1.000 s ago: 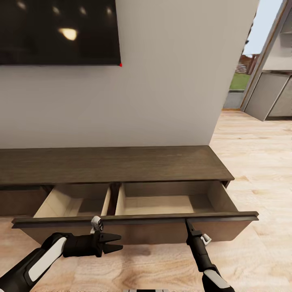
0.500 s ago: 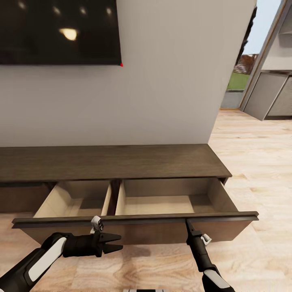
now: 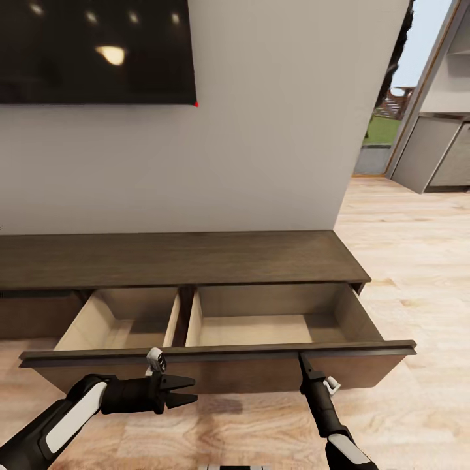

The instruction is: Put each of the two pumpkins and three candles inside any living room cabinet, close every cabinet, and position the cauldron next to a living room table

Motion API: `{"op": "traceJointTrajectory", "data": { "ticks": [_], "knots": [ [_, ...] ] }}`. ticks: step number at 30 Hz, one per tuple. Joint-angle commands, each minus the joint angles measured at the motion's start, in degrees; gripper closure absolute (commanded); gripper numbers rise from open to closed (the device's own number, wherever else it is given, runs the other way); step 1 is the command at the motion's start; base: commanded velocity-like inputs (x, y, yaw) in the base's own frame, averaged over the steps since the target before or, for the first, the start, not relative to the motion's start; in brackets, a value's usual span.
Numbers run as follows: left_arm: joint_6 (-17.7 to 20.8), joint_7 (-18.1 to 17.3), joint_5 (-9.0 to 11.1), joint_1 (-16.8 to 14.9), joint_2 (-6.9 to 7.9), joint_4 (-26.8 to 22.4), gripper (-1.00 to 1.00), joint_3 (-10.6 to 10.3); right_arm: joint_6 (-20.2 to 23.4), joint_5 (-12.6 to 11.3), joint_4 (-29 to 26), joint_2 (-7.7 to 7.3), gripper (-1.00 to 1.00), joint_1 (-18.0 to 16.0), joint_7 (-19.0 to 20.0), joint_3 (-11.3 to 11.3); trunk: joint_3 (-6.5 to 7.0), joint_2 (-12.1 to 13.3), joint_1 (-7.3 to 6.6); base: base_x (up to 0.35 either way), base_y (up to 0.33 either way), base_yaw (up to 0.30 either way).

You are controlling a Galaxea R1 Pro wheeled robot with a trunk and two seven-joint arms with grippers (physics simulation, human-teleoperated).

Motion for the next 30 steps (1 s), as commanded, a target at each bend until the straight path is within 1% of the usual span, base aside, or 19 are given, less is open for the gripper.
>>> {"op": "traceJointTrajectory", "data": {
  "ticks": [1,18,24,30],
  "knots": [
    [0.2,-0.1,0.2,-0.1,0.04,0.0,-1.00,-0.2,0.5,-0.4,-0.1,0.00,1.00,0.0,0.7,1.2,-0.04,0.0,-0.03,-0.089,0.000,0.000],
    [0.2,-0.1,0.2,-0.1,0.02,0.0,-1.00,-0.2,0.5,-0.4,-0.1,0.00,1.00,0.0,0.7,1.2,-0.04,0.0,-0.03,-0.034,0.000,0.000],
    [0.2,-0.1,0.2,-0.1,0.02,0.0,-1.00,-0.1,0.5,-0.4,-0.1,0.00,1.00,-0.1,0.8,1.2,-0.04,0.0,-0.03,-0.136,0.000,0.000],
    [0.2,-0.1,0.2,-0.1,0.02,0.0,-1.00,-0.2,0.5,-0.4,-0.1,0.00,1.00,0.0,0.9,1.2,-0.04,0.0,-0.03,-0.013,0.000,0.000]
  ]
}}
